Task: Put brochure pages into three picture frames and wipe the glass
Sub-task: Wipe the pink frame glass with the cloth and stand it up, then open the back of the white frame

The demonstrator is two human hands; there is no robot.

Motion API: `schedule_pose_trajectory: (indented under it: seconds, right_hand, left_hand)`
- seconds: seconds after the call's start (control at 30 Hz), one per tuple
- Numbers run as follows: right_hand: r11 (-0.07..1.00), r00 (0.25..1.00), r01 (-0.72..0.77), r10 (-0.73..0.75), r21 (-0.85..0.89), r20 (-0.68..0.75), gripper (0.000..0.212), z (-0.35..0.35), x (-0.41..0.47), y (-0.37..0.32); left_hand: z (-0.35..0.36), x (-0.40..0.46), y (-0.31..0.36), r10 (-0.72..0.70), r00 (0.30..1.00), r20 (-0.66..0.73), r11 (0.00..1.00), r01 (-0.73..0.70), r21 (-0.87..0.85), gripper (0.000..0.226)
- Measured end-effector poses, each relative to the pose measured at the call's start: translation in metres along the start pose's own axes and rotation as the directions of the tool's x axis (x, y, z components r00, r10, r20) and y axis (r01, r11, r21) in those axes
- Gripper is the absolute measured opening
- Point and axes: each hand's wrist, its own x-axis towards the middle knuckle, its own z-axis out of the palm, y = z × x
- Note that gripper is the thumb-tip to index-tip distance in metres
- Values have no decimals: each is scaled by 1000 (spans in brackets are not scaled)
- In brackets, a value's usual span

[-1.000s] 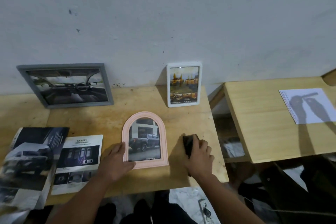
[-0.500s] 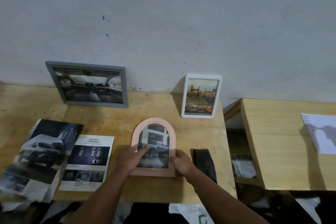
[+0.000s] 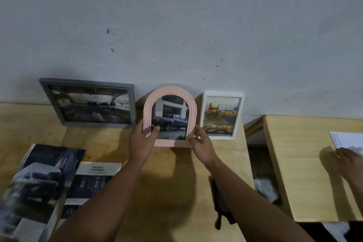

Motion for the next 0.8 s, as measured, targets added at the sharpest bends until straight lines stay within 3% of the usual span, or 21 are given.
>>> schedule_pose_trajectory:
  seconds: [0.13, 0.37, 0.47, 0.57, 0.67, 0.73, 0.8]
  right_hand:
    - [1000, 997, 3, -2, -19, 74, 52, 2, 23, -4]
    - [990, 996, -69, 61, 124, 65, 58, 2, 6, 7]
    - [999, 996, 1, 3, 41, -91, 45, -11, -7, 9]
    - [999, 949, 34, -22, 32, -314, 34, -37, -12, 12]
    - [996, 855, 39, 11, 85, -519, 31, -76, -3, 8]
    - [987, 835, 43, 50, 155, -548, 35, -102, 9, 0]
    - [988, 868, 2, 75, 154, -491, 46, -123, 22, -9]
  left_hand:
    - [5, 24, 7, -14, 997, 75, 1000, 12, 25, 91]
    - [15, 15, -3, -16, 999, 41, 996, 12, 85, 85]
    - [26, -4, -15, 65, 996, -60, 986, -55, 159, 64]
    - [52, -25, -15, 131, 986, 108, 971, -149, 186, 48]
    - [90, -39, -1, 183, 946, 268, 954, -237, 185, 47]
    - [115, -46, 16, 167, 935, 313, 968, -215, 125, 52]
    - [137, -49, 31, 127, 938, 323, 986, -154, 60, 58]
